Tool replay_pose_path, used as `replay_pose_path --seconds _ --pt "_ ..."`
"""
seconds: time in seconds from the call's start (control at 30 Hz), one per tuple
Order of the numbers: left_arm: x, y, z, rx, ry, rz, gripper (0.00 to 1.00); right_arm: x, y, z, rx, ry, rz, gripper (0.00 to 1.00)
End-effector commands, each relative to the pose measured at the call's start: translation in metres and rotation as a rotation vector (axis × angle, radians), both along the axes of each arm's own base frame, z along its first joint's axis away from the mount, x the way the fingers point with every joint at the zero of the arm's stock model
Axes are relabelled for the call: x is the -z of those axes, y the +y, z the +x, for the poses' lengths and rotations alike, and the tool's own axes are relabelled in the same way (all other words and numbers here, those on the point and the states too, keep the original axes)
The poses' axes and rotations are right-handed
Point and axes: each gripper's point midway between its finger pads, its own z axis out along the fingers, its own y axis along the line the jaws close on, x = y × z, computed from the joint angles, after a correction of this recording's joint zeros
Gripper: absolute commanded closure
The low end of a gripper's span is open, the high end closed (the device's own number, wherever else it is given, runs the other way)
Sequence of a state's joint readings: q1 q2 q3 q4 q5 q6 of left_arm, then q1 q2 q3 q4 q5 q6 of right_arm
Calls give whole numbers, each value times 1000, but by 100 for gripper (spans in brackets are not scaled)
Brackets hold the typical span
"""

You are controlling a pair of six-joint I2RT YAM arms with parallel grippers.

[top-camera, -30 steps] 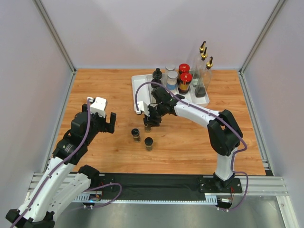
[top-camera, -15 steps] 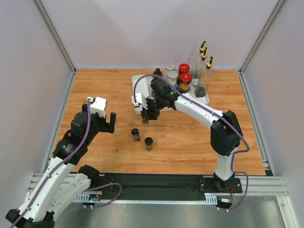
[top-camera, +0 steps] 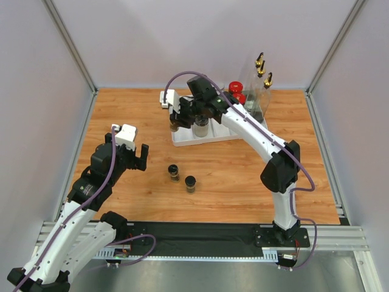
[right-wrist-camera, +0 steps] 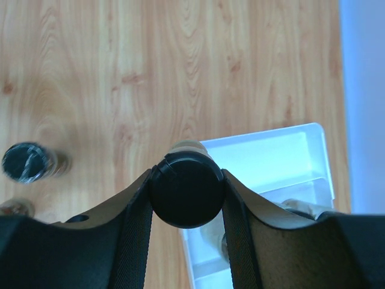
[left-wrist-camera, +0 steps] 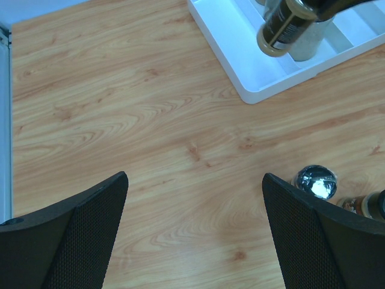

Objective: Organize the condiment bottles
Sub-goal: Place the bottle in the storage box.

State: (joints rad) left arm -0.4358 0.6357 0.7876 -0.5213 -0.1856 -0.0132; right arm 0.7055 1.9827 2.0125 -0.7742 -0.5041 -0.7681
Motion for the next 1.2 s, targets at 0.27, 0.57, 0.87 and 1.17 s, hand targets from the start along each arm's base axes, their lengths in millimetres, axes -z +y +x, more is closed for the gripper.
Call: replay_pose_path --seconds 0.27,0.57,0.87,1.17 --pt "3 3 1 -6 0 13 0 -4 17 69 196 -2 69 95" --pt "5 2 2 -8 9 19 0 10 22 121 347 -7 140 92" --pt "7 3 4 -3 16 43 0 50 7 158 432 -2 111 91" --pt "12 3 5 -3 33 54 0 88 11 176 457 6 98 83"
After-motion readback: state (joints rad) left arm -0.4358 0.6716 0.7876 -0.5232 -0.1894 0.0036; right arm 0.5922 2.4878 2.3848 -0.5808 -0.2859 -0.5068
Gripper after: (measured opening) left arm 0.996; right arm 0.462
